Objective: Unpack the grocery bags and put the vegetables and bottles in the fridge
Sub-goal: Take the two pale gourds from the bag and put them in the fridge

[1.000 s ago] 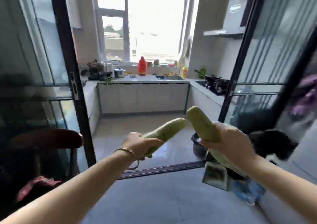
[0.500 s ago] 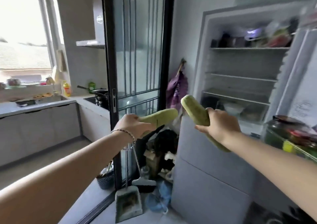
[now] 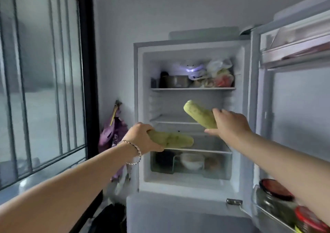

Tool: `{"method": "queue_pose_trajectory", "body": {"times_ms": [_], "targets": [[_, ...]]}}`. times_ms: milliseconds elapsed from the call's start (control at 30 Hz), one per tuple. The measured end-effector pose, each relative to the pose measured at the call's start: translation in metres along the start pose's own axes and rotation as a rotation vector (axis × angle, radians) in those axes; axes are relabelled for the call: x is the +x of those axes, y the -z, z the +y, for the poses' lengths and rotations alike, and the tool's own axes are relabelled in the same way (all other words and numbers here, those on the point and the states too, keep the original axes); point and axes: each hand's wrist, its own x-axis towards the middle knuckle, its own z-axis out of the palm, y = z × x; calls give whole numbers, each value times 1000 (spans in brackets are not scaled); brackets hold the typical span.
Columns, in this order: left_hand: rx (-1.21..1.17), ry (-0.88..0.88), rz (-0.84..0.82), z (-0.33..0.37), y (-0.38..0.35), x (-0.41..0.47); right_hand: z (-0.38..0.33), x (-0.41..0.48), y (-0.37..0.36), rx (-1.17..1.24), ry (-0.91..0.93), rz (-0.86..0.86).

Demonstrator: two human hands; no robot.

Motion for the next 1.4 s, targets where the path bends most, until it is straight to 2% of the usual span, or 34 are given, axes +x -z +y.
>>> {"method": "queue_pose_trajectory", "body": {"times_ms": [233,467,600,700,933,1133,1233,1367,1400], "targets": [[69,-262,112,7,-21,127,24,134,-12,-258,104,229],[46,-385,206,10,-28,234,11,263,-19,-338,261,314],[9,-460,230,-3,-28,285,-12,330,-25,-64,245,229],[11,-525,229,-22,-31,315,-27,370,-36,55,261,190],[-60,-656,265,-48,-42,354,-56,428,-89,-10,321,9],[-101,-691,285,-50,-42,357,-56,436,-109,43,417,88],[-126,-674,294,-50,-43,356,-49,432,-113,209,393,97],[-220,-628,334,-49,-41,353,-33,415,-102,651,375,254],[-270,-602,355,-49,-40,354,-28,406,-96,728,383,233]]}}
